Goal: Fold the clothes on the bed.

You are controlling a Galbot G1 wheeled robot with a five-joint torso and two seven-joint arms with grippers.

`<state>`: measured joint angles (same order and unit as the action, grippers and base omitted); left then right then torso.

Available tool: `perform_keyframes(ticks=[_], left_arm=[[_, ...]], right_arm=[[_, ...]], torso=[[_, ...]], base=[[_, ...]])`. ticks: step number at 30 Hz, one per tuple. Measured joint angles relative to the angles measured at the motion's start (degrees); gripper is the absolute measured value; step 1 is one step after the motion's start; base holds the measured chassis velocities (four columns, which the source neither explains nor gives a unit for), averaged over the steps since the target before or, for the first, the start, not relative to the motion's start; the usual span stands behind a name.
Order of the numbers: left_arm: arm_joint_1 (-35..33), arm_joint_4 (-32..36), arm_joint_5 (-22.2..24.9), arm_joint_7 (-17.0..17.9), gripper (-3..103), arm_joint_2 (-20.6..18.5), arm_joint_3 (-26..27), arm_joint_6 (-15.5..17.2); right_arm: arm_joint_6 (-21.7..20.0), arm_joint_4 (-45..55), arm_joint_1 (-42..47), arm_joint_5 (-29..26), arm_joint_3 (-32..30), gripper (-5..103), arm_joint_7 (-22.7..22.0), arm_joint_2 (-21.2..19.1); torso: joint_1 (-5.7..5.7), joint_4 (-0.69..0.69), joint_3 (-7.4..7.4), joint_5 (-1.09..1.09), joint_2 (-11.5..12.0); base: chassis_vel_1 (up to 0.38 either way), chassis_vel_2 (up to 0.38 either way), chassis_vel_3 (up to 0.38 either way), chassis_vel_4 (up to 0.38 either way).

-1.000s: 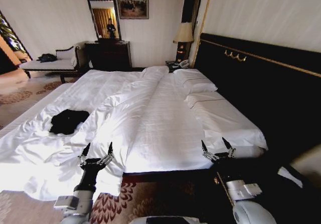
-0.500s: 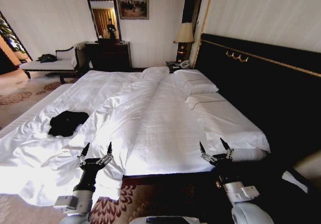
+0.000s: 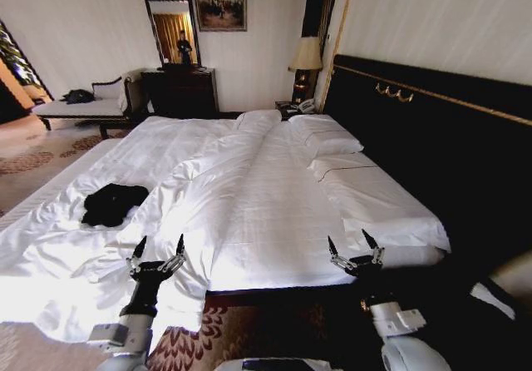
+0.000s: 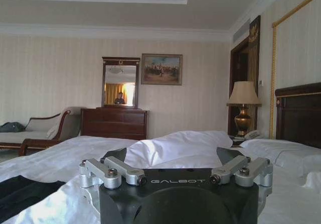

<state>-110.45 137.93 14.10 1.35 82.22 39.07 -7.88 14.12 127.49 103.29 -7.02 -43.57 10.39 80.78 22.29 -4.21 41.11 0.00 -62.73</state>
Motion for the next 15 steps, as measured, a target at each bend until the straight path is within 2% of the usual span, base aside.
perform_keyframes(ticks=[15], left_arm=[[-0.2,0.3,0.0,0.0,100,-0.2,0.3,0.0]], right_arm=[[0.0,-0.4,-0.2,0.1,0.4,100,0.0,0.1]], torso=[[0.01,0.00,0.00,-0.01,0.0]], base=[[0.097,0.101,-0.088,-0.100]])
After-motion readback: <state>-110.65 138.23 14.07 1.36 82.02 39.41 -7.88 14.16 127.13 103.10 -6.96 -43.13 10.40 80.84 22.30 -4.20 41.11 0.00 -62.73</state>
